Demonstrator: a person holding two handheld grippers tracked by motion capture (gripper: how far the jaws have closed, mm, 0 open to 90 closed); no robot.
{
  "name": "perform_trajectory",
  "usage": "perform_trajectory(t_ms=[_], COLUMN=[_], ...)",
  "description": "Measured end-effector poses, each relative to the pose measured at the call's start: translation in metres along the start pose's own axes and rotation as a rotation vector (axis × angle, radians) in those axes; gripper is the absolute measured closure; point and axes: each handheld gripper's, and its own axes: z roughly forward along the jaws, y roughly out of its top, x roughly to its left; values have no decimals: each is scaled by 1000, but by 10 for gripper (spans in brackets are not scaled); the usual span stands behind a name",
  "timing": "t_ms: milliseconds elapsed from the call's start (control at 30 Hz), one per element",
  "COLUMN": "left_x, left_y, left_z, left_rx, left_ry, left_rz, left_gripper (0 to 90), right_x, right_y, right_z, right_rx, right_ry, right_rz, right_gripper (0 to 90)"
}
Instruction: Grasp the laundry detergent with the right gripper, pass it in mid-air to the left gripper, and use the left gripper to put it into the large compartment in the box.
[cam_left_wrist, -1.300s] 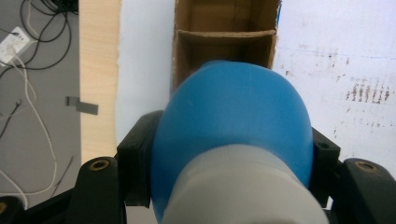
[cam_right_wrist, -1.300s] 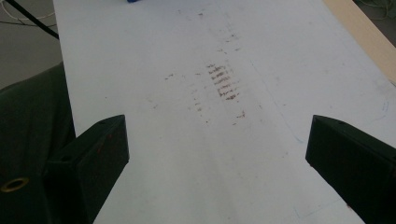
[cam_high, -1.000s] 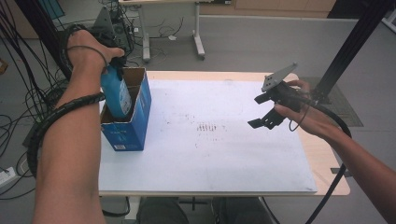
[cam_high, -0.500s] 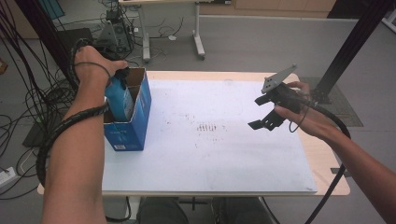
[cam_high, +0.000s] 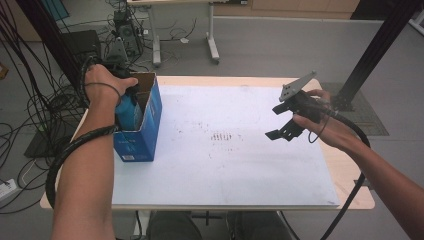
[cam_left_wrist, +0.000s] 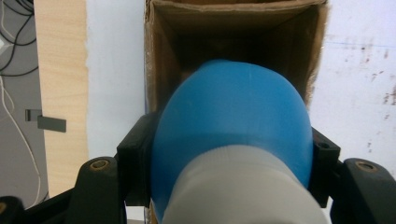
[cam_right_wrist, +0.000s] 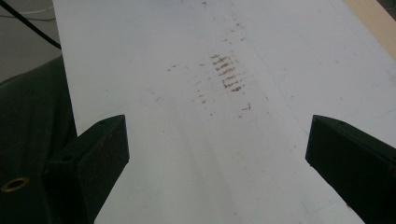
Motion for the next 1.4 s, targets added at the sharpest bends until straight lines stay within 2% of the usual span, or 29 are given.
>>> perform_trajectory(t_ms=[133, 567, 1400], left_x=[0, -6, -9], left_y=[-1, -3, -3], left_z=[4, 18, 47], left_rx=[2, -5, 22], left_ry=[11, 4, 6], left_rz=[7, 18, 23], left_gripper=[366, 366, 366], right_x=[-1, 0, -3], right_y=[-2, -4, -11], right_z=[0, 3, 3], right_rx=[-21, -20, -22], right_ry=[-3, -7, -16], right_rz=[9, 10, 26], right_gripper=[67, 65, 64])
